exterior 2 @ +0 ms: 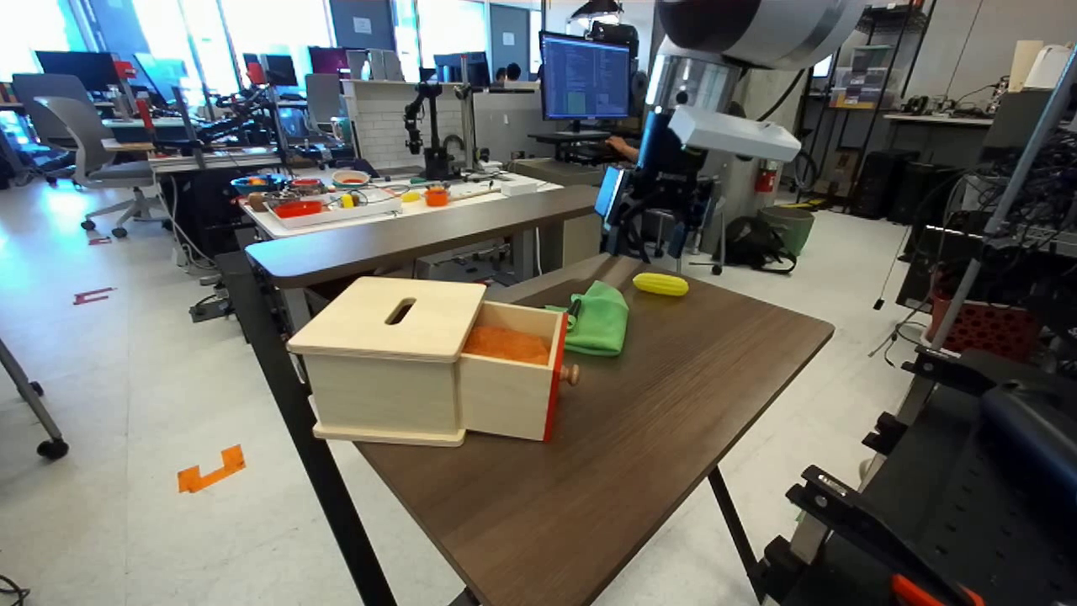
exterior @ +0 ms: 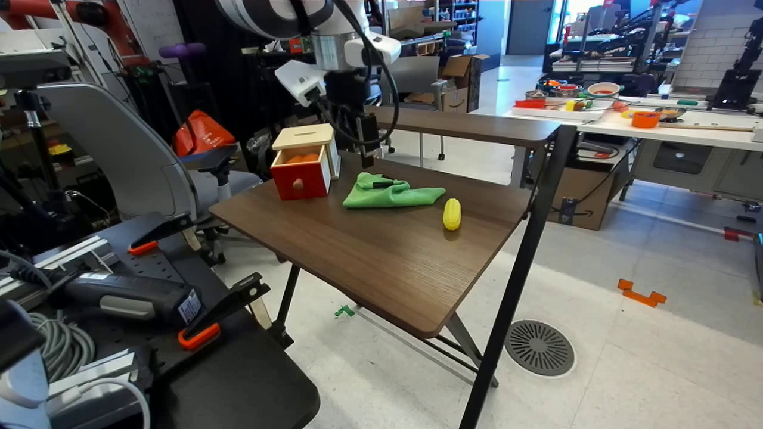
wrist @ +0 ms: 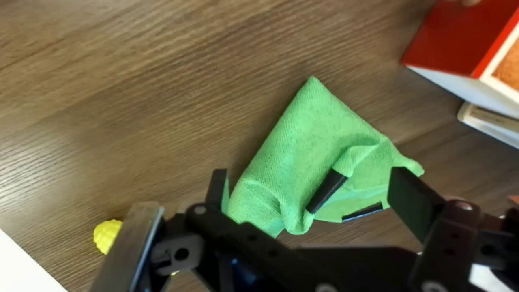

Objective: Fold the green towel, then move the maize cob to the left

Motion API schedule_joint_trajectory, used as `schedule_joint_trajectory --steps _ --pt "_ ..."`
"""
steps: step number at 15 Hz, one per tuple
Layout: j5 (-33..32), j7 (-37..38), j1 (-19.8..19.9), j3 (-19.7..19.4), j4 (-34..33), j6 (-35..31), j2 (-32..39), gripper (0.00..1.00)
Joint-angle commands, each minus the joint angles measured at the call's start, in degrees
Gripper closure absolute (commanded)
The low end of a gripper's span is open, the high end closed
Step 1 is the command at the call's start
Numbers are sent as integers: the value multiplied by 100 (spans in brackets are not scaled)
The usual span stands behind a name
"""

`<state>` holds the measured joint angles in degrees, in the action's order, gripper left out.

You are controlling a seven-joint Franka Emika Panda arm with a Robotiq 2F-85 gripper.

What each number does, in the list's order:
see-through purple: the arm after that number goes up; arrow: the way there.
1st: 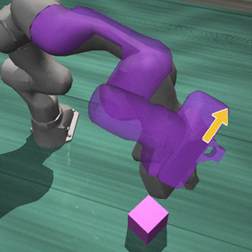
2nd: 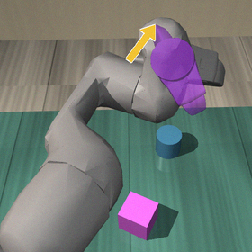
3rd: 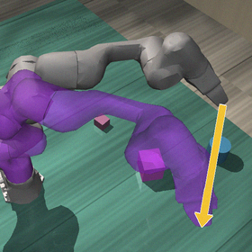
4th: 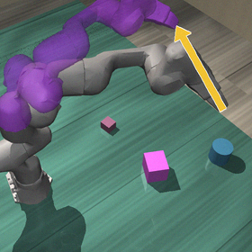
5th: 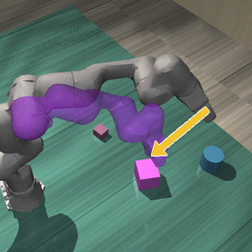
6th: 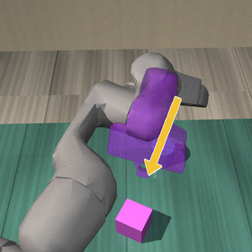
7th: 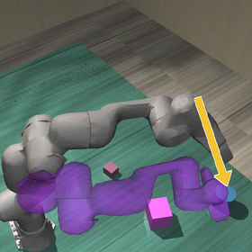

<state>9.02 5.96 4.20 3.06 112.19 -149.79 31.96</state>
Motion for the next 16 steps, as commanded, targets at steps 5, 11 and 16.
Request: schedule_joint_trajectory --steps 5,11,16 --pt "-152 -1955 778 -166 -1199 2476 364 0" --pt "-1275 -1129 366 -897 -2831 2826 1553 0" --pt "-1612 -329 129 -1170 -3967 2575 2510 0"
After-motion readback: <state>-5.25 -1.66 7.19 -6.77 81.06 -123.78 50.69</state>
